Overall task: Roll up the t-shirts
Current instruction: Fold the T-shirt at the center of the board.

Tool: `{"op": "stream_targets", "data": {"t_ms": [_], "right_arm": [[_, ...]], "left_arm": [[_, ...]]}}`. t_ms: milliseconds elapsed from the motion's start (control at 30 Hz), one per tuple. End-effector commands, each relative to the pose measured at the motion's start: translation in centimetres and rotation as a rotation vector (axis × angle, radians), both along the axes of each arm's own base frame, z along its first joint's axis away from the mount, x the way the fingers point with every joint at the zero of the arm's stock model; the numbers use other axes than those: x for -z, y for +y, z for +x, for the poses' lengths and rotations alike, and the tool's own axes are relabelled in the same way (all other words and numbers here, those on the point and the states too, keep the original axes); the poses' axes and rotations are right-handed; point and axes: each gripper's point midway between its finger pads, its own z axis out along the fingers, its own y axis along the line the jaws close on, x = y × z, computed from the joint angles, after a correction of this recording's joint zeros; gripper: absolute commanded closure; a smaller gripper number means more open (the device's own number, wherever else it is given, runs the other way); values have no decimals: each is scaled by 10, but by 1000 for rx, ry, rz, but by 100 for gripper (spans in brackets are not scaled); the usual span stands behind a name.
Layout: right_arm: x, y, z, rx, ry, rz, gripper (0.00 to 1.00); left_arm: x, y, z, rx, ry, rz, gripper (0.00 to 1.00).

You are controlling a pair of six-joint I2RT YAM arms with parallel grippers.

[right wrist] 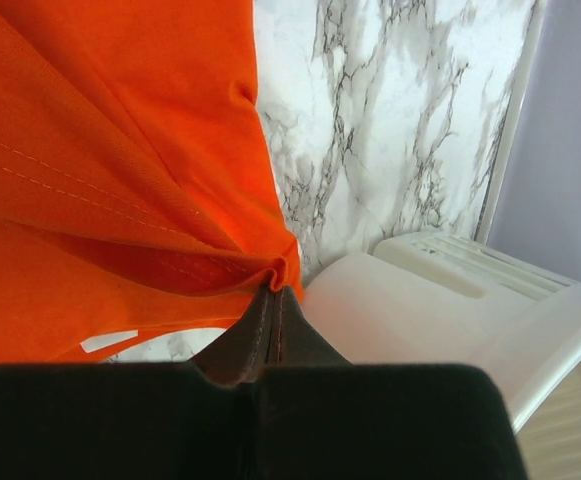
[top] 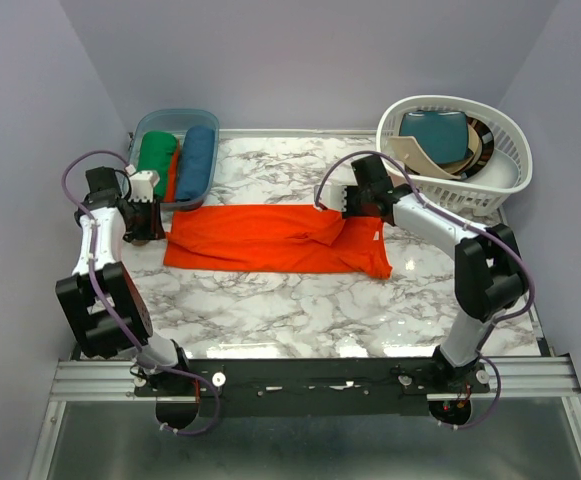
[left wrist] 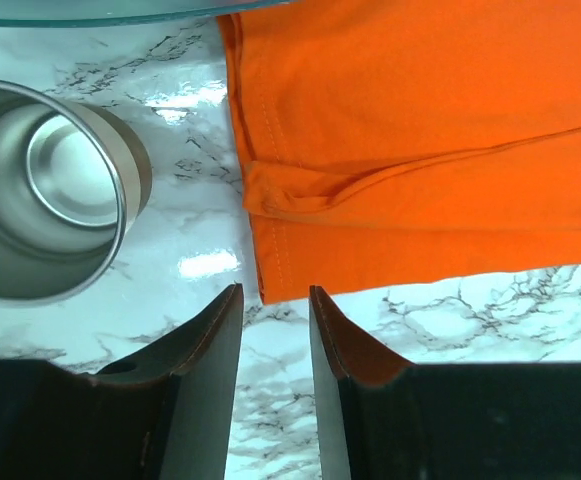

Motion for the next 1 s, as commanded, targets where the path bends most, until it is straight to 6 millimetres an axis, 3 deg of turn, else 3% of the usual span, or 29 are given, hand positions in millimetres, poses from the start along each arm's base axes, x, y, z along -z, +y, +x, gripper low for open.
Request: {"op": "stream_targets", "data": {"t_ms": [0, 133, 300, 467, 600, 900, 933, 967], "right_arm": [[-6, 1, 15, 44, -33, 17, 99], [-4, 0, 15, 48, -36, 18, 99], [1, 0, 18, 64, -30, 18, 99], [4, -3, 23, 92, -32, 16, 99], [7, -5, 27, 107, -29, 16, 99], [4, -13, 45, 150, -47, 18, 99], [3, -14, 46, 157, -48, 15, 95], [5, -14, 46, 172, -40, 24, 74]], "left_arm": [[-3, -15, -12, 60, -28, -17, 59], [19, -18, -17, 75, 22, -22, 64], [45, -22, -8, 80, 79, -14, 68], [65, -15, -9, 81, 122, 30, 68], [82, -9, -27, 90, 184, 76, 69], [85, -11, -84, 160, 257, 144, 73], [81, -11, -83, 160, 252, 148, 73], [78, -12, -84, 160, 250, 142, 73]]}}
